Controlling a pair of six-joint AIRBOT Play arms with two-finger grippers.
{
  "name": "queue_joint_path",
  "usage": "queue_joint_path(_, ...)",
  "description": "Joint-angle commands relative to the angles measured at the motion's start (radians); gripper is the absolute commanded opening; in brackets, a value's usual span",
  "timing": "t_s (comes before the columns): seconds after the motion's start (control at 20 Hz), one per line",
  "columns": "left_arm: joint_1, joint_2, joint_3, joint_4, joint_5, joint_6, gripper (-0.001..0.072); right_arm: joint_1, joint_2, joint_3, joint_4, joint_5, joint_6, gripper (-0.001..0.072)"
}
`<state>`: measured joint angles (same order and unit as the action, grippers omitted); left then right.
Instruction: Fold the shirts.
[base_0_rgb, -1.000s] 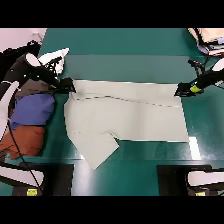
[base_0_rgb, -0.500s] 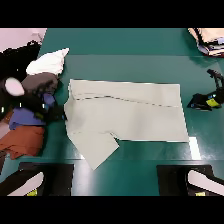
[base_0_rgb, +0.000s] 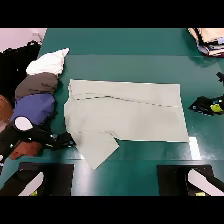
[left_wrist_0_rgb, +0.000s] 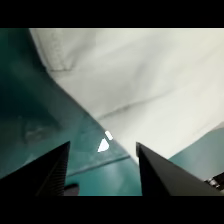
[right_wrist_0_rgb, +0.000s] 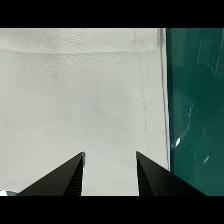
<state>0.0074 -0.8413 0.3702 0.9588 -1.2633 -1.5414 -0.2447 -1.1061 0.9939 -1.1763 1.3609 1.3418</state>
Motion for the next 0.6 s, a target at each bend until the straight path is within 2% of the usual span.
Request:
queue_joint_path(0.0,-0.001,0.009,-0.09,-0.099,0.115,0.032,0.0499,-0.002,0.033,-0.005,0.024,0.0,0.0,0.0377)
queue_joint_path(0.3,-0.001,0.009,-0.103,-0.164,0.244,0.056,0.0496,-0.001,0.076,-0.005,0.034,0.001,0.002,0.0377)
queue_joint_path(0.35,-0.001,0.009,-0.103,-0.168,0.259,0.057,0.034,-0.001,0.075,-0.005,0.034,0.01,0.005,0.0378)
queue_joint_path(0.4,-0.001,0.009,-0.102,-0.174,0.267,0.058,0.0112,-0.002,0.075,-0.006,0.033,0.02,0.005,0.0377)
queue_joint_path(0.45,-0.001,0.009,-0.102,-0.185,0.267,0.066,0.0034,-0.006,0.075,-0.006,0.029,0.037,0.005,0.0378)
queue_joint_path(0.55,0.0,0.009,-0.093,-0.213,0.232,0.11,0.0024,-0.034,0.075,-0.011,0.022,0.083,0.005,0.0377)
